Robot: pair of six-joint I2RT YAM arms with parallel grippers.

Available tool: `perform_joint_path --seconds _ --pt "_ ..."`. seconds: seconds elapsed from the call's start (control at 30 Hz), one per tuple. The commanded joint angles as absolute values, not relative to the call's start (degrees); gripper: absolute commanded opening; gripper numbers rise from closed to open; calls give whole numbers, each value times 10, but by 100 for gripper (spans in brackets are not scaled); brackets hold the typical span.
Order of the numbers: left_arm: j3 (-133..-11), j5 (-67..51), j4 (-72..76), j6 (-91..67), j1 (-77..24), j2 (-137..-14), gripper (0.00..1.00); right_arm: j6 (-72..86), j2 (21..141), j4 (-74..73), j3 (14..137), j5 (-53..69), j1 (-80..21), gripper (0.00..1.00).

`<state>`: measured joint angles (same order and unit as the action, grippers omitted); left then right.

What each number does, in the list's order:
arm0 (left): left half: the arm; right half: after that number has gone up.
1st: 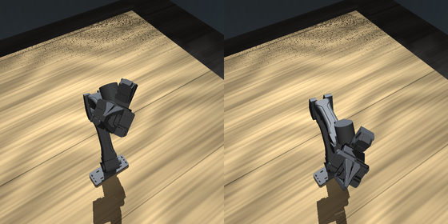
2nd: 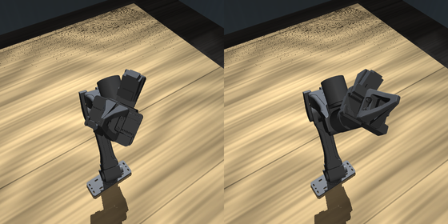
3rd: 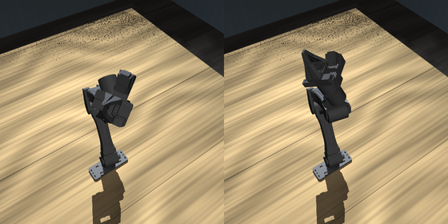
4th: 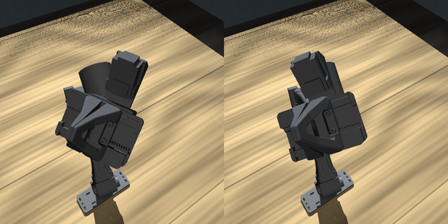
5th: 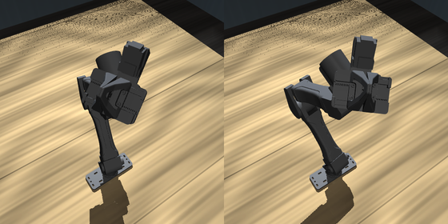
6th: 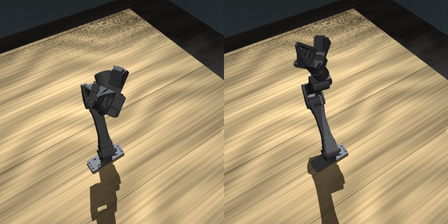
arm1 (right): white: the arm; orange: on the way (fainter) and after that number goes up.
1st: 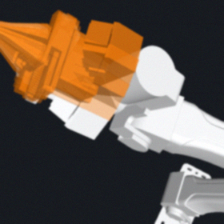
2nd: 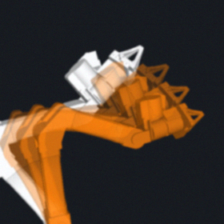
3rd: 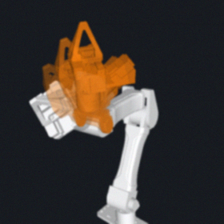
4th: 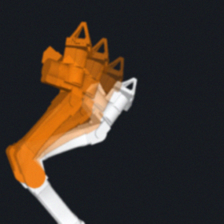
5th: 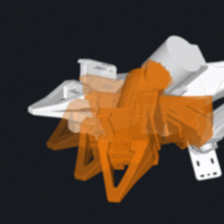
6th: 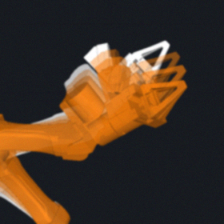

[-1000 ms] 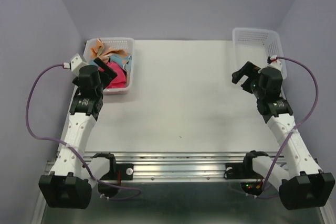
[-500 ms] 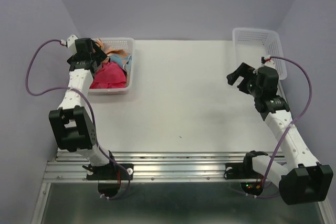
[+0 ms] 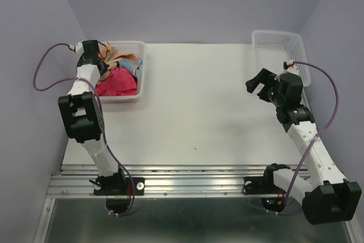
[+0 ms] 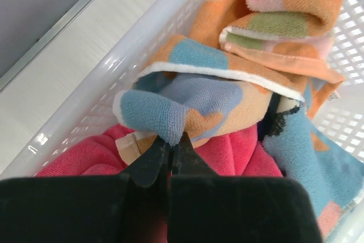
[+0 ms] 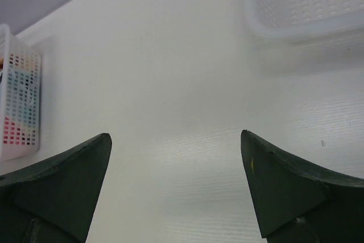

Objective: Fold and stack the towels
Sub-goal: Grab crumpled towel, then move the towel to the center of the board

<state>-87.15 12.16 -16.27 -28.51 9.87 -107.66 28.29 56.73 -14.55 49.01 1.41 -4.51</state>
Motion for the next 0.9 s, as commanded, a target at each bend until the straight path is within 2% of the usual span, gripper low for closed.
perform_joint_path --seconds 0.0,0.2,0.4,0.6,0.67,0.73,0.87 --pt "-903 120 -149 -273 101 -1044 0 275 557 -122 480 4 -46 100" --pt "-896 45 -108 -257 101 -975 0 271 559 -115 478 24 -45 100" --pt "-952 8 -79 -251 101 -866 0 266 541 -116 475 38 -46 100" --pt "-985 -169 -24 -288 91 -789 0 258 512 -130 473 32 -46 100" --pt "-986 -194 15 -295 66 -772 0 258 498 -134 472 23 -46 100" --pt "-1017 -203 18 -287 -23 -764 0 259 483 -141 474 11 -46 100" --pt "-1088 -260 34 -289 -114 -785 0 262 458 -156 481 -13 -46 100"
